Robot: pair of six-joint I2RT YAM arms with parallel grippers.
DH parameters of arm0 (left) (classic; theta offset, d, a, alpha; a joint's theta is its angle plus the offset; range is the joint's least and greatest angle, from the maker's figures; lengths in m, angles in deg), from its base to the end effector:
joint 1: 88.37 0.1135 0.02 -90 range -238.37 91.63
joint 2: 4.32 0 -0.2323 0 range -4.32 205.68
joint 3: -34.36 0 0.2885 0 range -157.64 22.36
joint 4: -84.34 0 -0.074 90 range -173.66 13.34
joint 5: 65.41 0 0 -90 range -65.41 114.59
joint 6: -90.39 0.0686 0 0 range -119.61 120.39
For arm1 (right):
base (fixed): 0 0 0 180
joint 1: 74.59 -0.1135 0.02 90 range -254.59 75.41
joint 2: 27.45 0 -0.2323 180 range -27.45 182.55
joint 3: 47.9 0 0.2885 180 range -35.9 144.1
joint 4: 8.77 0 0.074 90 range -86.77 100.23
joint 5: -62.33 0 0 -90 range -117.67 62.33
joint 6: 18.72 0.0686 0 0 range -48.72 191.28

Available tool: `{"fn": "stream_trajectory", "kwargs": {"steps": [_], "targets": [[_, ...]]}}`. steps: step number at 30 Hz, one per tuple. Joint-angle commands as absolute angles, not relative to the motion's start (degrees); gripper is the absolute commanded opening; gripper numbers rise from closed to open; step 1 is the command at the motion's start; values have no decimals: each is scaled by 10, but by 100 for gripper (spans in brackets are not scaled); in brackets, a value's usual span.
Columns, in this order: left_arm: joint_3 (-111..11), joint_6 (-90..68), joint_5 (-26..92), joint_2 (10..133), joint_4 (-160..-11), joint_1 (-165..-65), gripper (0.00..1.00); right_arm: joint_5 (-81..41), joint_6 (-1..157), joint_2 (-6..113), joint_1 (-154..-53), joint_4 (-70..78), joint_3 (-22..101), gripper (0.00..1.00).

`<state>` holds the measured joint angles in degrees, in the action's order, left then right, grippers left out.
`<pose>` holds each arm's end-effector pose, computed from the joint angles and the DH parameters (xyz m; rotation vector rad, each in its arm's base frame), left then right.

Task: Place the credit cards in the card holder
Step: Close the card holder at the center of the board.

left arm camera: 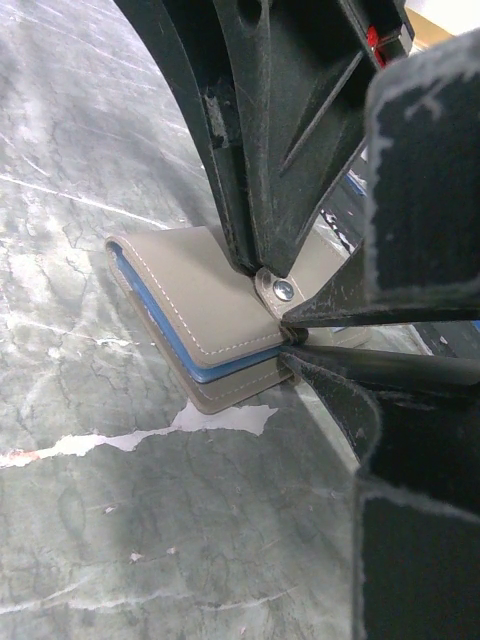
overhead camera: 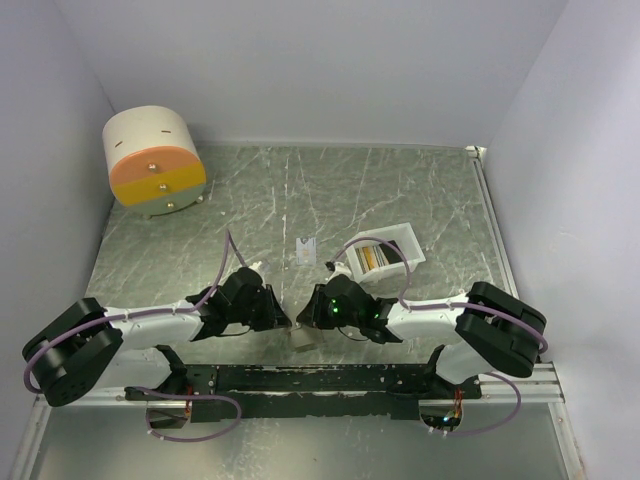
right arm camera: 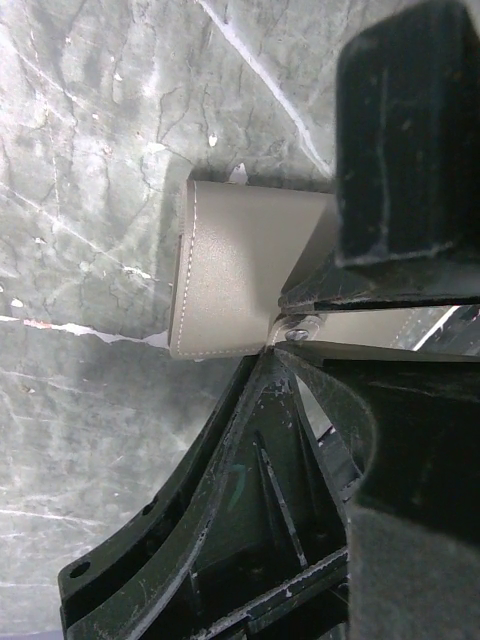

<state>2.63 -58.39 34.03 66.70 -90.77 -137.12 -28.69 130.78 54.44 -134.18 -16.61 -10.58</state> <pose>0.1691 -0.2099 0.0517 -0.1375 2.6089 -1.0174 0.1565 0.2642 0.0557 0.0090 2.4539 1.0498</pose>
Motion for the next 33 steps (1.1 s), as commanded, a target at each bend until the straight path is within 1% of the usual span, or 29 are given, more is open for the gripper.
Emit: {"fn": "stream_trajectory", "kwargs": {"steps": [1, 5, 9, 12, 26, 27, 28, 29, 30, 31, 33], "targets": [[22, -580, 344, 671, -895, -1374, 22, -278, 1304, 543, -1341, -161, -110, 19], [21, -581, 343, 673, -895, -1375, 22, -273, 1307, 547, -1341, -161, -113, 19], [20, -582, 344, 677, -899, -1375, 22, -267, 1298, 551, -1341, -158, -109, 14], [20, -584, 344, 679, -901, -1374, 22, -262, 1297, 553, -1341, -157, -108, 13], [22, -593, 355, 688, -918, -1375, 22, -224, 1283, 579, -1341, -152, -94, 13], [22, -593, 355, 689, -920, -1375, 22, -224, 1285, 578, -1341, -153, -97, 12], [22, -593, 354, 690, -918, -1374, 22, -228, 1285, 574, -1341, -153, -101, 9], [21, -593, 352, 689, -915, -1375, 22, -233, 1284, 569, -1341, -152, -104, 3], [21, -593, 350, 686, -912, -1375, 23, -241, 1281, 560, -1341, -149, -106, 0], [20, -594, 350, 683, -905, -1375, 27, -249, 1277, 552, -1341, -142, -105, 0], [14, -594, 337, 672, -881, -1374, 36, -262, 1267, 537, -1341, -128, -102, 0]]}}
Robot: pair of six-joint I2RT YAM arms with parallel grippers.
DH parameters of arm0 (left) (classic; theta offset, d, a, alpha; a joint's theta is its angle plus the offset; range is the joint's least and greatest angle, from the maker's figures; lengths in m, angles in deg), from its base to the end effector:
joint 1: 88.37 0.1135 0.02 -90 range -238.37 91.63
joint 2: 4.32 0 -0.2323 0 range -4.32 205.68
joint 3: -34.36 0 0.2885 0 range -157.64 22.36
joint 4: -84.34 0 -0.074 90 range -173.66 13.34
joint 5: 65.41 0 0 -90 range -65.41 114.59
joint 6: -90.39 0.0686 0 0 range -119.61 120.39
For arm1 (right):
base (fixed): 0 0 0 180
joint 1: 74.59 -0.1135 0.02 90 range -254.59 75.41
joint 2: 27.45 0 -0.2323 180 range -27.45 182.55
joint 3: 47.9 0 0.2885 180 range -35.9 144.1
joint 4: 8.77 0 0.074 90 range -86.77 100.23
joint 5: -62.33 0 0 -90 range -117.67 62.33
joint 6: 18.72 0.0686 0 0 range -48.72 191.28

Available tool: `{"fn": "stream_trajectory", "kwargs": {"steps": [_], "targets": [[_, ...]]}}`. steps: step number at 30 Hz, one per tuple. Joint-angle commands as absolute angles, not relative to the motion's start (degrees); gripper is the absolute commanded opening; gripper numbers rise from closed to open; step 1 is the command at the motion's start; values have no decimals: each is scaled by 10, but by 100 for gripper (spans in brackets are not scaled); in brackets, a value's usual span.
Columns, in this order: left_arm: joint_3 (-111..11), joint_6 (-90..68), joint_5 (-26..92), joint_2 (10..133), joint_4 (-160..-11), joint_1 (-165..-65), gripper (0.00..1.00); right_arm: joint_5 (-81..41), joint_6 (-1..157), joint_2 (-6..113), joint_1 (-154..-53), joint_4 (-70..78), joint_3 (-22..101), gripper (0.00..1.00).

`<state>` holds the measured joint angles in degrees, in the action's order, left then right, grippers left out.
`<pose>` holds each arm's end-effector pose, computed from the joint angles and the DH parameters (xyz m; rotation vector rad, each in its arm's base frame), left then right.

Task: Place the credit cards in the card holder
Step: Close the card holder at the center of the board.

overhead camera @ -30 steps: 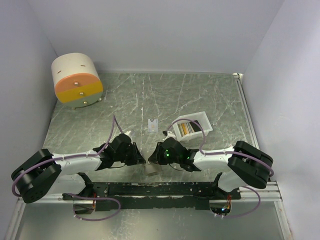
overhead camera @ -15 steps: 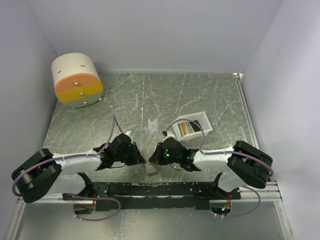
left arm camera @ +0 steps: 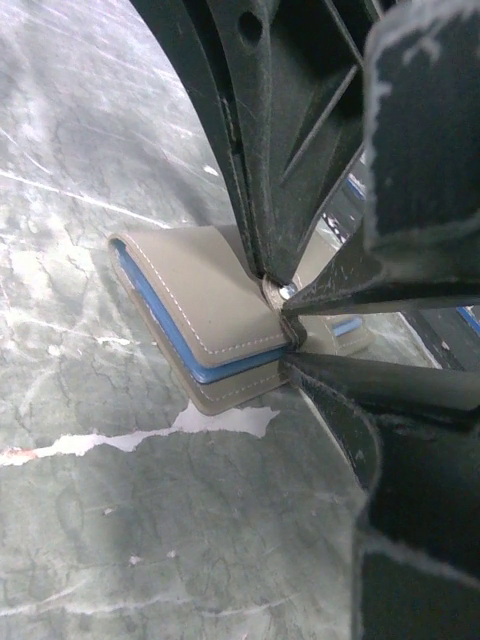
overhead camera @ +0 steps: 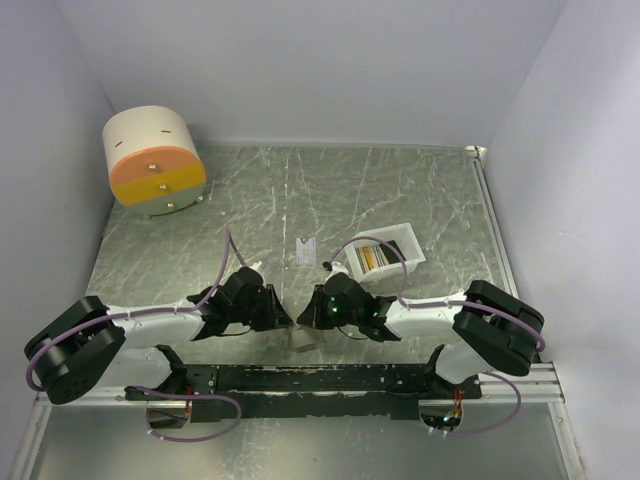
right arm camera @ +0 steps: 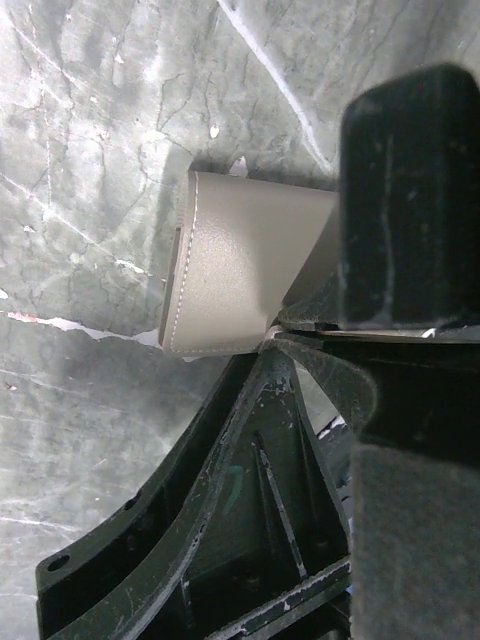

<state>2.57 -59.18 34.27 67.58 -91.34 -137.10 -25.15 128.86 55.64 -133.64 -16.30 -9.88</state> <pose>0.1692 -0.2103 0.0493 -0.1547 2.6175 -1.0221 0.1562 0.2664 0.0530 -0.0588 2.4860 1.0712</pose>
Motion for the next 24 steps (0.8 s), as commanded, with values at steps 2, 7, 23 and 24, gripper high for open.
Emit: {"fn": "stream_trajectory", "kwargs": {"steps": [2, 7, 23, 24], "targets": [[4, -591, 323, 654, -856, -1370, 39, -273, 1261, 529, -1342, -113, -96, 0], [-1, -595, 340, 632, -852, -1349, 42, -271, 1261, 526, -1341, -134, -107, 0], [-26, -564, 352, 734, -865, -1332, 27, -280, 1254, 516, -1341, -123, -105, 0], [-25, -564, 353, 734, -864, -1333, 27, -280, 1255, 514, -1341, -125, -109, 0]]}}
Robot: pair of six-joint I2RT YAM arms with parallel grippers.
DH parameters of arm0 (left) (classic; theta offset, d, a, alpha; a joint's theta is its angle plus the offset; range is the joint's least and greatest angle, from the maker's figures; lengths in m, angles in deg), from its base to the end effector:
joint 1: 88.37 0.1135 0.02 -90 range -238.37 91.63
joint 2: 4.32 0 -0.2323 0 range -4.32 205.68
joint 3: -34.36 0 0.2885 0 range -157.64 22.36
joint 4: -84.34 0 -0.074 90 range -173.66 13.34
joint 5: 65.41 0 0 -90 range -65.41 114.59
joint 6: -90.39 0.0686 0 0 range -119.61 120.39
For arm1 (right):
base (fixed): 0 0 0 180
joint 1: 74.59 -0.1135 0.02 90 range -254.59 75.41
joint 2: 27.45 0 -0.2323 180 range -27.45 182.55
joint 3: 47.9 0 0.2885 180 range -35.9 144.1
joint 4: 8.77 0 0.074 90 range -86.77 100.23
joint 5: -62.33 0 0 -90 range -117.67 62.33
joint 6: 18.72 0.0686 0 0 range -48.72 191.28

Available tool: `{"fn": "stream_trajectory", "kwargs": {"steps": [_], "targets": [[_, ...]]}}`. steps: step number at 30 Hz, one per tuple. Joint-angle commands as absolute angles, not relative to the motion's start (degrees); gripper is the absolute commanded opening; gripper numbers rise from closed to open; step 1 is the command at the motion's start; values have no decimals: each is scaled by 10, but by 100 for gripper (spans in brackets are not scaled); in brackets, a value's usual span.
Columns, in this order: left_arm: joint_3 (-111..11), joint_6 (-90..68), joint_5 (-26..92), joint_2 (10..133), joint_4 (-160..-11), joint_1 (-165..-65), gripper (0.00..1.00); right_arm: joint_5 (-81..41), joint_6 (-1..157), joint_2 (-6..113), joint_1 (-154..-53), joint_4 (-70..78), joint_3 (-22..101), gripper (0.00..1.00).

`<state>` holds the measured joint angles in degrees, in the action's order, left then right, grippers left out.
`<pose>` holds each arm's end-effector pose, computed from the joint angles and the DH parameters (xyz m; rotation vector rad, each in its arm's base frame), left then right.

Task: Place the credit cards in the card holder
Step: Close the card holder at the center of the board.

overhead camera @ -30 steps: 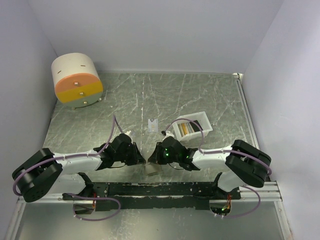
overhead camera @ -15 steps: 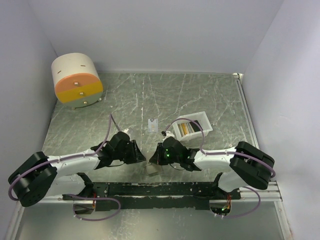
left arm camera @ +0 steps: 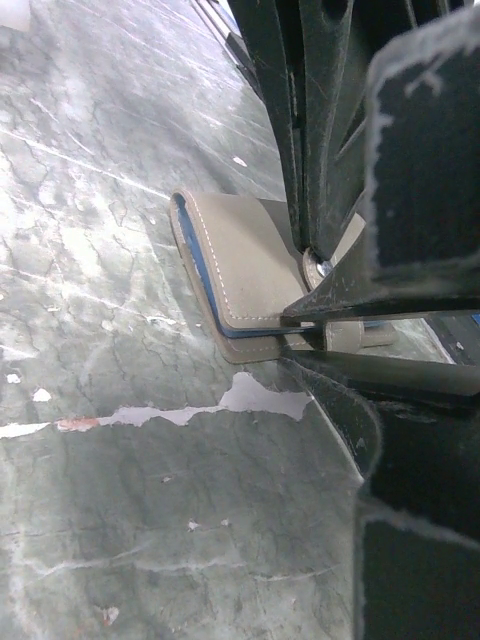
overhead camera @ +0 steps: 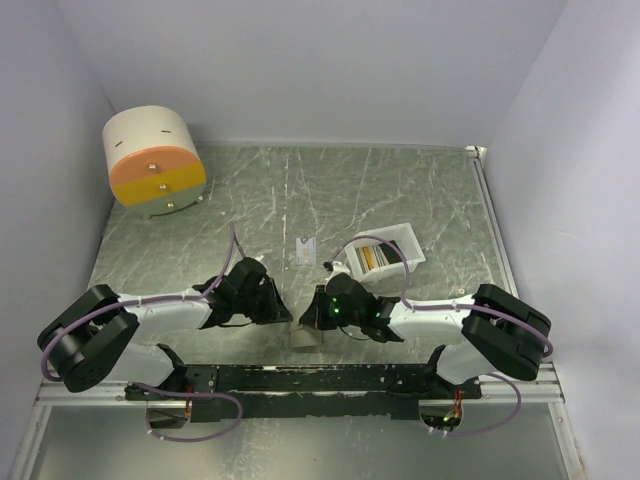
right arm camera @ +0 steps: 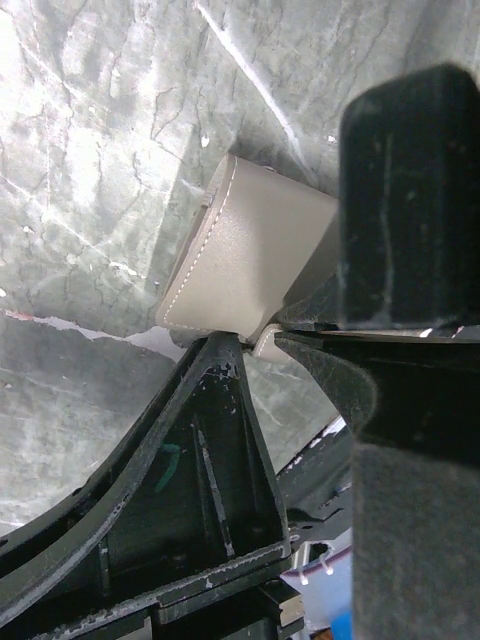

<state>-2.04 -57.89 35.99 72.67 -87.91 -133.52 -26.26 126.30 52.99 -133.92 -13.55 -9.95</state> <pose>0.1883 -0.2085 0.0466 -0.2051 2.6714 -0.9651 0.1551 0.2649 0.0605 -0.1078 2.4678 1.0354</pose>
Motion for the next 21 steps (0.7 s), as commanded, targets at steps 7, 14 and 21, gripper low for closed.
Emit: {"fn": "stream_trajectory", "kwargs": {"steps": [7, 14, 21], "targets": [[-32, -561, 348, 738, -856, -1332, 26, -284, 1253, 520, -1341, -120, -111, 0], [-28, -564, 349, 731, -857, -1333, 26, -289, 1256, 524, -1341, -112, -117, 0], [-28, -563, 348, 733, -853, -1332, 26, -286, 1262, 519, -1341, -119, -135, 0]]}}
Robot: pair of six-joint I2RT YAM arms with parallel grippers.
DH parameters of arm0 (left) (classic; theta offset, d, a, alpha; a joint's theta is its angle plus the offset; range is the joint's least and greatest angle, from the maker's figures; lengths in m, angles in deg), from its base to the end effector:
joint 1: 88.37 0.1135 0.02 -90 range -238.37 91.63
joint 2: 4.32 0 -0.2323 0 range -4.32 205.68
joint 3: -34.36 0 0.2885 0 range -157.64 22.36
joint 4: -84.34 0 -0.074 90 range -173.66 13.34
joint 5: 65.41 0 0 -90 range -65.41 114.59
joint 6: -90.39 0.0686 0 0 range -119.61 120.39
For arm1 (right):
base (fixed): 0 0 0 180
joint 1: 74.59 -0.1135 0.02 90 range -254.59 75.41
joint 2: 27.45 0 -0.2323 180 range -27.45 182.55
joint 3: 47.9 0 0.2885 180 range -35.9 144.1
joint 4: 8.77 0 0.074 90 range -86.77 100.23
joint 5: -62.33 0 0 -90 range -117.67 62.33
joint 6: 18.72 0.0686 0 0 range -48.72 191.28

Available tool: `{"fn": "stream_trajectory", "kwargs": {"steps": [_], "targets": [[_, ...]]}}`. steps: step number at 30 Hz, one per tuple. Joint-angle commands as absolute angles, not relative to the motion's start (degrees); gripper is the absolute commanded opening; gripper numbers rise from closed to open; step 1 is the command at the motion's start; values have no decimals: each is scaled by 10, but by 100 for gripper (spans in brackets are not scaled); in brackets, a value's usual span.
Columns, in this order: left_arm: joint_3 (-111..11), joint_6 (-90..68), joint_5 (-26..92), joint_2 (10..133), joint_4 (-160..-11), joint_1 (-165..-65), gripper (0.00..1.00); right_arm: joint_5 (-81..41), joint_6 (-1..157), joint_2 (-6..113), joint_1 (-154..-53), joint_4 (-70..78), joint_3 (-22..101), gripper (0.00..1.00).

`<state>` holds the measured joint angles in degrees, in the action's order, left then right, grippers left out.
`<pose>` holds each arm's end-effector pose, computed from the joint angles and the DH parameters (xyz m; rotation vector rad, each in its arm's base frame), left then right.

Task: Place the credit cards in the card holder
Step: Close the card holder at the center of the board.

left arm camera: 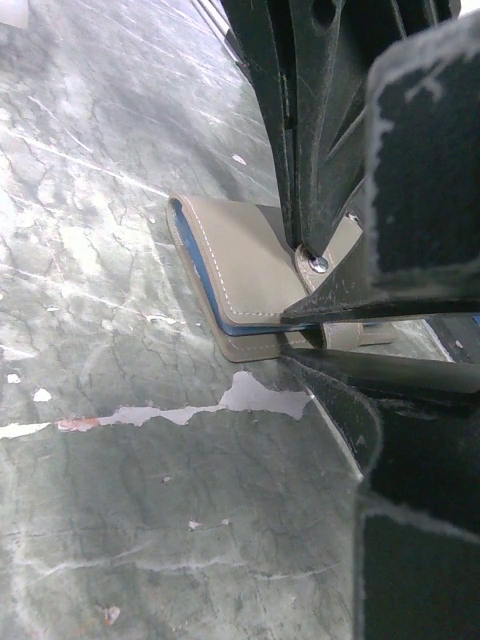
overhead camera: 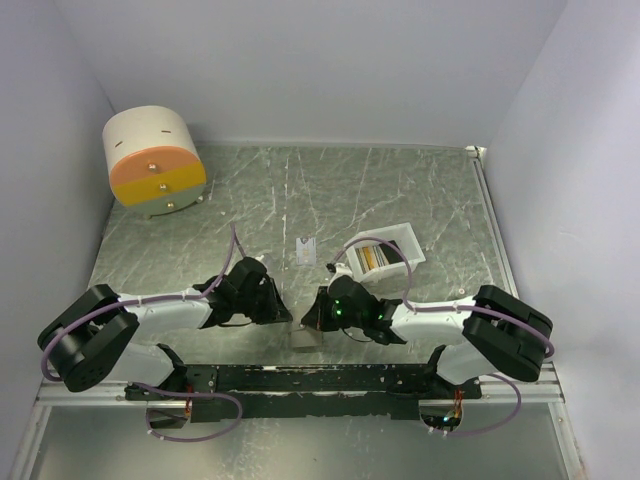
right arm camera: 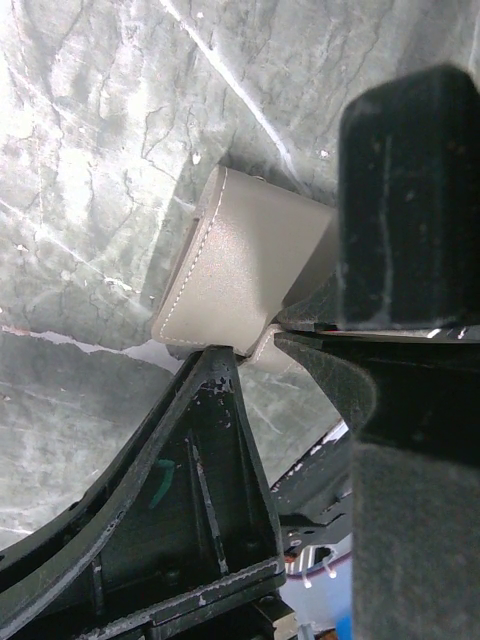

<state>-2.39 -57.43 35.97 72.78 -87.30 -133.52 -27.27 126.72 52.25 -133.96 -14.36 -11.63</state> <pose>0.1887 -0.2089 0.0470 -0.1958 2.6761 -0.9569 0.1527 0.2589 0.0562 -0.0888 2.4641 1.0214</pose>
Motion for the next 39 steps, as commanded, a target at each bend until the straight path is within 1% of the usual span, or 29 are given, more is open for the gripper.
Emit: {"fn": "stream_trajectory", "kwargs": {"steps": [1, 8, 10, 12, 17, 18, 23, 27, 28, 33, 39], "targets": [[-28, -563, 348, 735, -854, -1332, 26, -285, 1261, 516, -1341, -118, -135, 0], [-28, -564, 346, 732, -849, -1333, 26, -295, 1255, 509, -1341, -110, -143, 0], [-31, -562, 343, 726, -844, -1332, 27, -293, 1251, 516, -1341, -112, -144, 0], [-35, -558, 339, 721, -837, -1333, 30, -291, 1251, 523, -1341, -116, -146, 0], [-53, -549, 330, 699, -808, -1334, 31, -292, 1251, 528, -1342, -120, -149, 0], [-56, -548, 332, 692, -806, -1336, 30, -294, 1250, 527, -1342, -119, -149, 0], [-64, -546, 339, 667, -814, -1357, 21, -297, 1243, 517, -1344, -122, -160, 0], [-72, -543, 366, 680, -847, -1383, 8, -295, 1242, 514, -1345, -125, -164, 0], [-74, -543, 374, 687, -856, -1389, 7, -296, 1241, 513, -1347, -124, -164, 0], [-78, -552, 366, 719, -865, -1410, 7, -298, 1243, 508, -1346, -124, -166, 0], [-71, -555, 364, 730, -875, -1411, 7, -298, 1245, 503, -1347, -123, -167, 0]]}}
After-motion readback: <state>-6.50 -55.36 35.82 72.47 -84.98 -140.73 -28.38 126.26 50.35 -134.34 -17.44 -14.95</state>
